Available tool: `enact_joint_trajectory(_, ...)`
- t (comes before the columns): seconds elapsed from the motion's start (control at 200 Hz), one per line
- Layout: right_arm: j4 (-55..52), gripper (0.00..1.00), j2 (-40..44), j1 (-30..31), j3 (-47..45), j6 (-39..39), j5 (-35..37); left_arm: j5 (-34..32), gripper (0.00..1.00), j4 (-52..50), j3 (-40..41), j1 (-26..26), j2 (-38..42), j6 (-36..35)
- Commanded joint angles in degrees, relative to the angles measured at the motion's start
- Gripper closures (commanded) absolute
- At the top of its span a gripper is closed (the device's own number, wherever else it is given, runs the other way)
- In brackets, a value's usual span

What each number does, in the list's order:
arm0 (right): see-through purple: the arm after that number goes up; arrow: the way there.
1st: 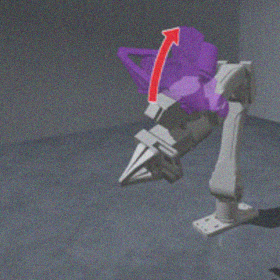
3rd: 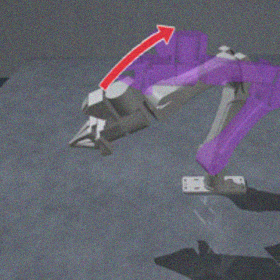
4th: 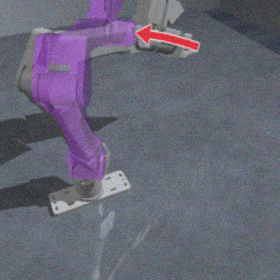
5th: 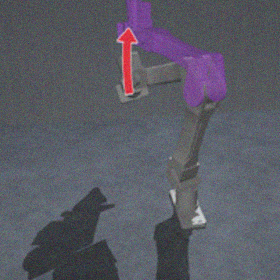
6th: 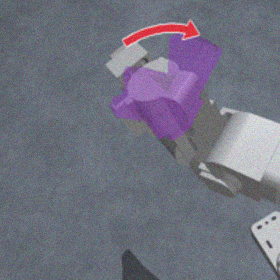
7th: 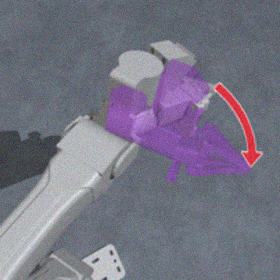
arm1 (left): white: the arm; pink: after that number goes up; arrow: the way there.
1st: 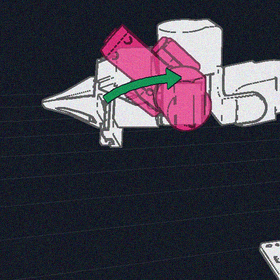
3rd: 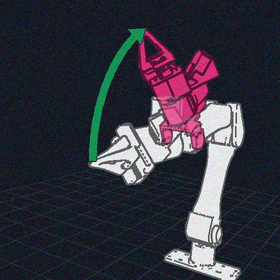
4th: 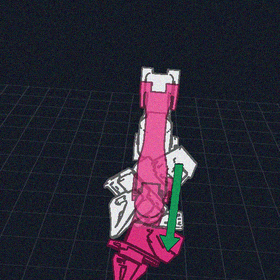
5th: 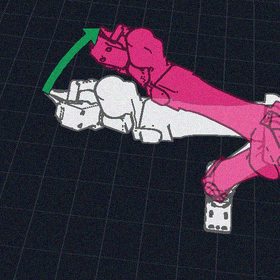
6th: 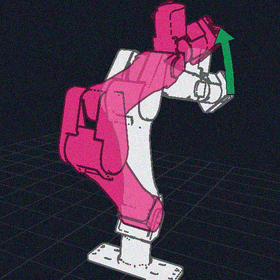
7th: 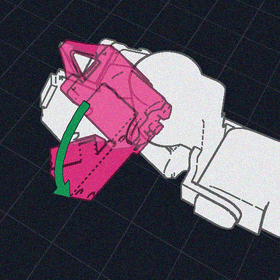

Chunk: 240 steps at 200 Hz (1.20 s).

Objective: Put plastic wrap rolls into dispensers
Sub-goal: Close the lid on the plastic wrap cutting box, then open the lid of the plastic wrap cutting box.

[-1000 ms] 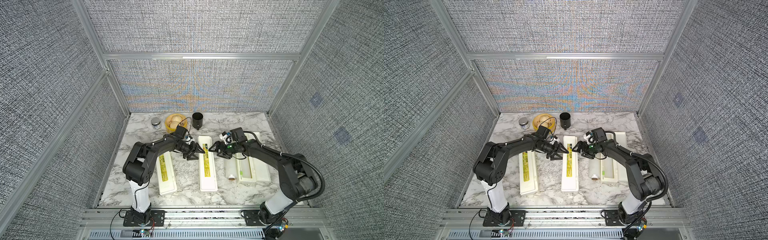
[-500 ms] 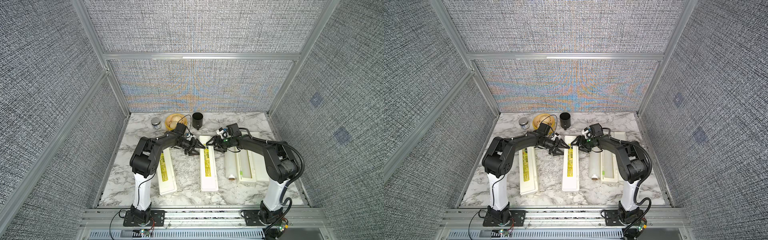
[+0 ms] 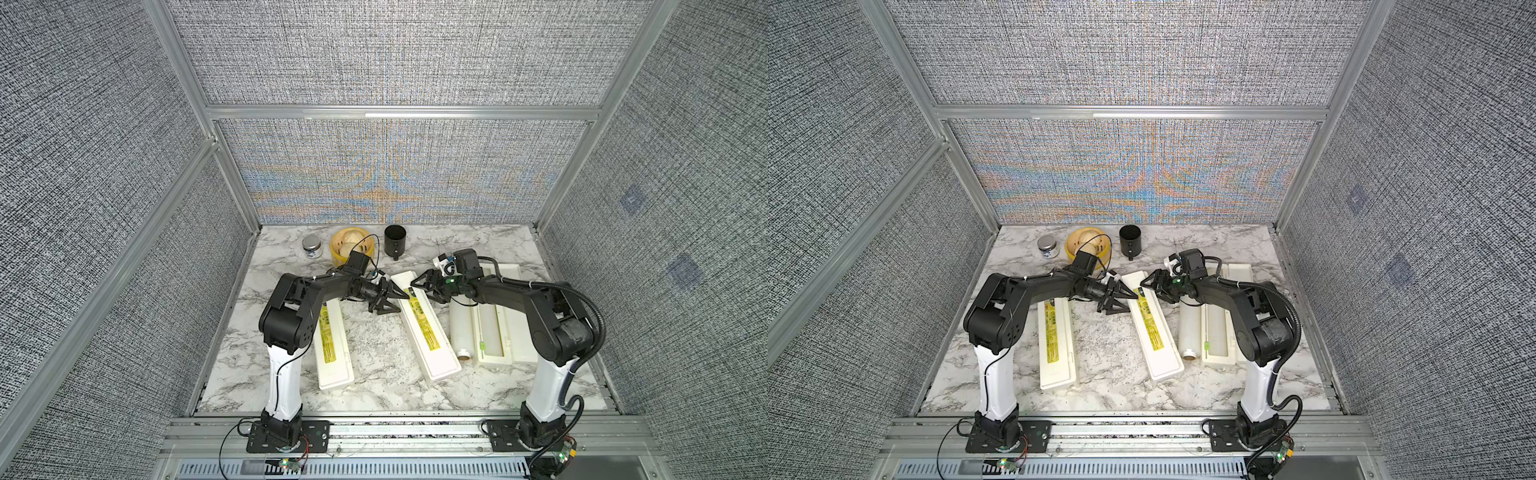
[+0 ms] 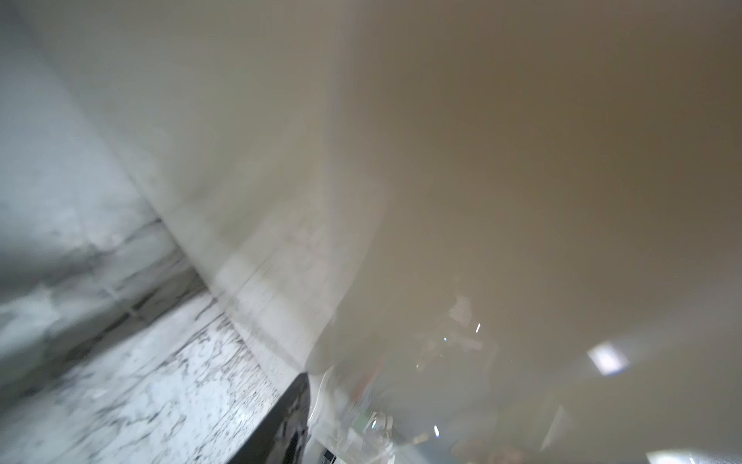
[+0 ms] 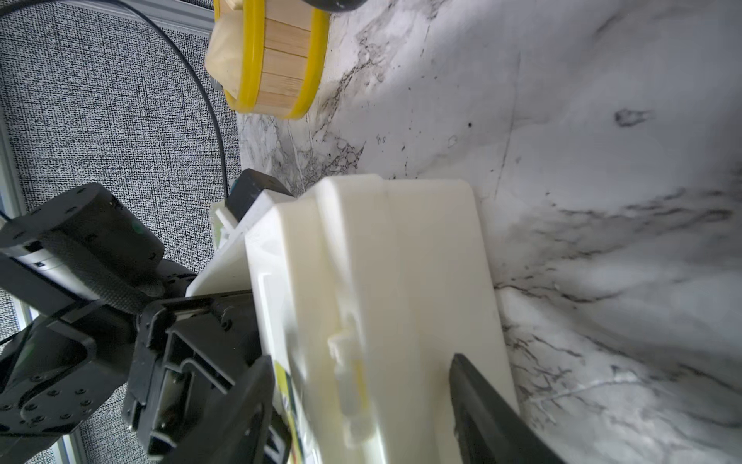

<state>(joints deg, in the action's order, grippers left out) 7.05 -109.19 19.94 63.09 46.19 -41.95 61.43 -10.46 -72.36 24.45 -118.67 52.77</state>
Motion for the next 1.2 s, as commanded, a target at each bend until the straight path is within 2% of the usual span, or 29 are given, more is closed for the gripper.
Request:
enact_joint_trajectory(0.0, -1.6, 0.30, 0.8, 1.0, -0.4, 0.0, -6.6, -11.1, 0.42, -3.9, -0.5, -0.8, 0.5, -0.8)
enact_joint_trajectory(0.24, -8.9, 0.28, 3.0, 1.1, 0.0, -4.8, -3.0, -12.8, 0.42, -5.8, -2.4, -1.3, 0.1, -2.2)
enact_joint_trajectory(0.425, -26.6, 0.16, 9.8, 1.6, 3.1, -16.6, 10.5, -13.8, 0.41, -7.4, -1.4, -2.4, 2.9, -3.9)
enact_joint_trajectory(0.686, -43.8, 0.05, 15.2, 6.5, 6.5, -28.3, 22.6, -13.8, 0.40, -6.9, 1.2, -3.8, 8.9, -4.6)
enact_joint_trajectory(0.726, -45.2, 0.01, 15.6, 7.8, 6.8, -28.9, 24.3, -13.9, 0.40, -6.9, 2.0, -3.8, 9.7, -4.8)
enact_joint_trajectory(0.866, -47.3, 0.01, 15.7, 11.5, 7.2, -29.3, 26.5, -13.8, 0.40, -5.3, 5.6, -3.9, 12.1, -4.2)
enact_joint_trajectory(1.196, -52.6, 0.01, 10.2, 18.3, 10.6, -26.0, 34.8, -14.5, 0.40, -2.0, 11.5, -3.7, 15.6, -2.3)
